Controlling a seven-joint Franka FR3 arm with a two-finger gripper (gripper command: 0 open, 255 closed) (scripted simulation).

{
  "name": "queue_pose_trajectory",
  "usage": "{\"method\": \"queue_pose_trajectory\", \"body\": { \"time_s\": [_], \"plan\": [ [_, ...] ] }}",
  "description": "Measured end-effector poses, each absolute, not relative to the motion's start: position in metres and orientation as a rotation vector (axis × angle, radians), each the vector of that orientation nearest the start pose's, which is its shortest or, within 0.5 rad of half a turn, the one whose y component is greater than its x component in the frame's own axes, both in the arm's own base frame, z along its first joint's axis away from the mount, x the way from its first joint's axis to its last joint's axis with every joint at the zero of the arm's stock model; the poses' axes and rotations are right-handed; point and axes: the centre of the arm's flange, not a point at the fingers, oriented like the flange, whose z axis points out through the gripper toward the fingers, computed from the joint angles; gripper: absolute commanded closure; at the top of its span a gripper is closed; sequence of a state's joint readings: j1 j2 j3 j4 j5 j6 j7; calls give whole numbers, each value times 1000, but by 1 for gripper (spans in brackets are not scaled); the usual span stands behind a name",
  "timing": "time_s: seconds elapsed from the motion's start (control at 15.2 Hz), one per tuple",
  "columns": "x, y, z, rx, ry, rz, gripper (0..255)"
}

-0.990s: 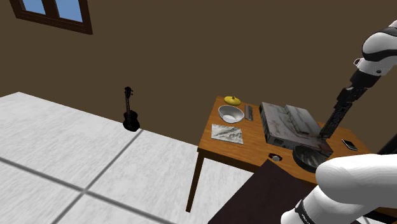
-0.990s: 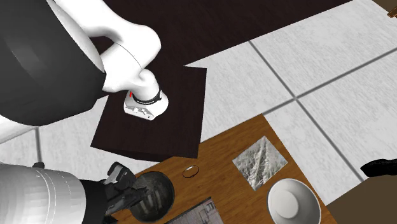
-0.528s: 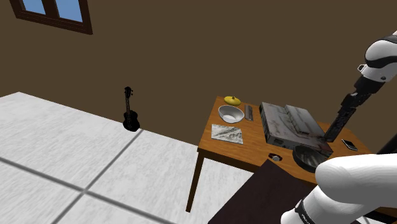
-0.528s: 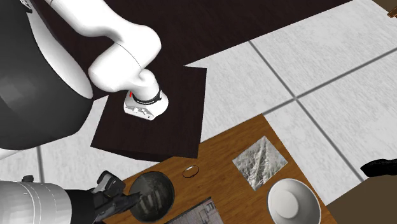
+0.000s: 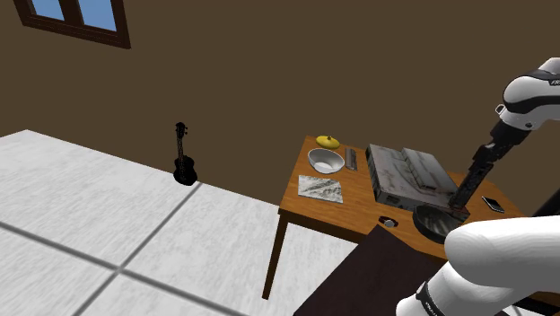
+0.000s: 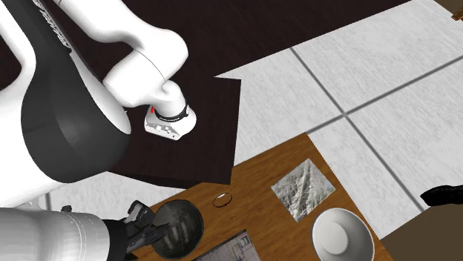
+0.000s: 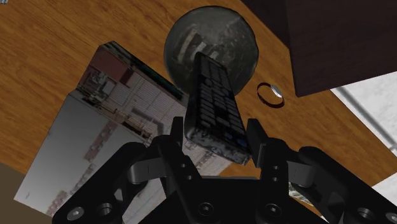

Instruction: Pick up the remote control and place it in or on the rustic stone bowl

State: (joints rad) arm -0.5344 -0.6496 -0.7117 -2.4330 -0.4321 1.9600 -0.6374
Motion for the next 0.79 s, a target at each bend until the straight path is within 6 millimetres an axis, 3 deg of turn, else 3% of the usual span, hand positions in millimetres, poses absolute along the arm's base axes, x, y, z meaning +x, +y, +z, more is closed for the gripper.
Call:
{"method": "queue_pose_trajectory", "body": {
  "time_s": [0.79],
  "plan": [
    [85,-398,413,-3149,570,-80,255]
  ]
}}
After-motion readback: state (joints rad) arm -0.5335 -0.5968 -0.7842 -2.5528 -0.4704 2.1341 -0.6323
